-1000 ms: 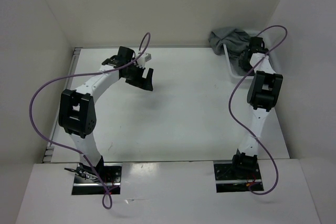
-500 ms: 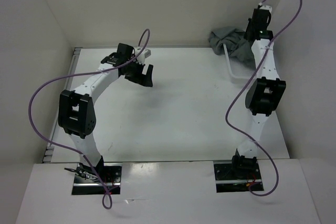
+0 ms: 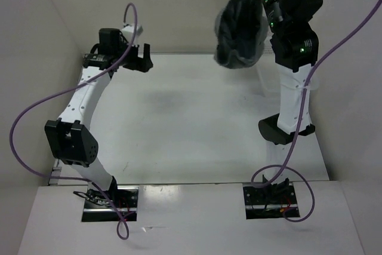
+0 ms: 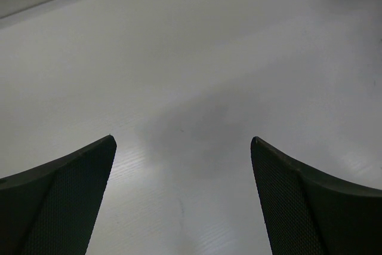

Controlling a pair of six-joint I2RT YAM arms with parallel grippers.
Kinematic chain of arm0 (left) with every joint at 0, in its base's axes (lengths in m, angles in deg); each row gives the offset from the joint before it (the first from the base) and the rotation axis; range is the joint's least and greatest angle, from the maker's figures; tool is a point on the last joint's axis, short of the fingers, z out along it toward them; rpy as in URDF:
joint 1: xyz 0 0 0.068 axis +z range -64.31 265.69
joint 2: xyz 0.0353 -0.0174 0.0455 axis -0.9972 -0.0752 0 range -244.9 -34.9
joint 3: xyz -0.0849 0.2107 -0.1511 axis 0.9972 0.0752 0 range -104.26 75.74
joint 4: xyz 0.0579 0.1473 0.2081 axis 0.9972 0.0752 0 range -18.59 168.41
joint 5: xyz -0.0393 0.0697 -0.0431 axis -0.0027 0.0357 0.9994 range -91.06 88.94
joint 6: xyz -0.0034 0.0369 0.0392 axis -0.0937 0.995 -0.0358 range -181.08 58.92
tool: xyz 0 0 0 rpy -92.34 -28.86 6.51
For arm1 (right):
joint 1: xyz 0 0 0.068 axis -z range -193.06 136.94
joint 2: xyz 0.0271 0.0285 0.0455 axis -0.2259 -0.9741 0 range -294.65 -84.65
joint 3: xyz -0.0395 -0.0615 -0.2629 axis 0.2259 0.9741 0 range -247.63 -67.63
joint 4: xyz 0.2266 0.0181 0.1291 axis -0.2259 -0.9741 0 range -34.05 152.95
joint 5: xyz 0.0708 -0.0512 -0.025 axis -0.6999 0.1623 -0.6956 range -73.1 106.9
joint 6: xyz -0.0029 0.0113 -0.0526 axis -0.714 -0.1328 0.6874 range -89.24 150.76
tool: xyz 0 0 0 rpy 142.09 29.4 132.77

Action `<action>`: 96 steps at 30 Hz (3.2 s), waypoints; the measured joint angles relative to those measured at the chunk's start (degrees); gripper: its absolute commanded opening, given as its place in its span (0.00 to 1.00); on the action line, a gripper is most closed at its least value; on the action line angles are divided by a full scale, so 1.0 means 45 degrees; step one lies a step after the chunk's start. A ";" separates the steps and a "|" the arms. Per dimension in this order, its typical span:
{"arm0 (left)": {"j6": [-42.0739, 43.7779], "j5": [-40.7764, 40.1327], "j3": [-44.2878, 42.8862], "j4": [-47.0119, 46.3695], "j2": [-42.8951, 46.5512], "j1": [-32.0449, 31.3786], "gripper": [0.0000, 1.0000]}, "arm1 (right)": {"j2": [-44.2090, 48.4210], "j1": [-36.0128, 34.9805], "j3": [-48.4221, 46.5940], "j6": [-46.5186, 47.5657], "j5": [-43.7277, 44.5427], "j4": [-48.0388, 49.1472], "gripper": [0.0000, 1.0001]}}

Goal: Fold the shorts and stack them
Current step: Move the shorts to the center of the board, then flatten the shorts out

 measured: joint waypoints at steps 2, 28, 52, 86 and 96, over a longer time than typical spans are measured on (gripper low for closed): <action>-0.0005 -0.0019 -0.0175 -0.0126 0.0233 0.0641 1.00 | 0.0049 -0.0209 -0.0534 -0.0515 -0.0568 -0.0243 0.00; 0.0000 -0.0355 0.7300 0.0335 0.4420 0.1452 1.00 | 0.7193 -0.4323 2.0745 0.3157 -0.4357 0.0865 0.99; -0.0316 0.2220 0.6577 0.4381 -0.1991 0.1807 1.00 | 0.3483 -0.5532 2.2974 -0.1205 -0.7164 0.6232 0.84; -0.0253 0.2351 -0.3235 0.5333 -0.1768 0.3939 0.00 | 0.2079 0.1054 1.3372 0.1894 -0.4881 0.2958 0.00; -0.0073 0.1379 -0.2254 0.5537 0.1744 0.3628 0.00 | 0.4911 0.0714 1.5897 0.3424 -0.6533 0.1676 0.00</action>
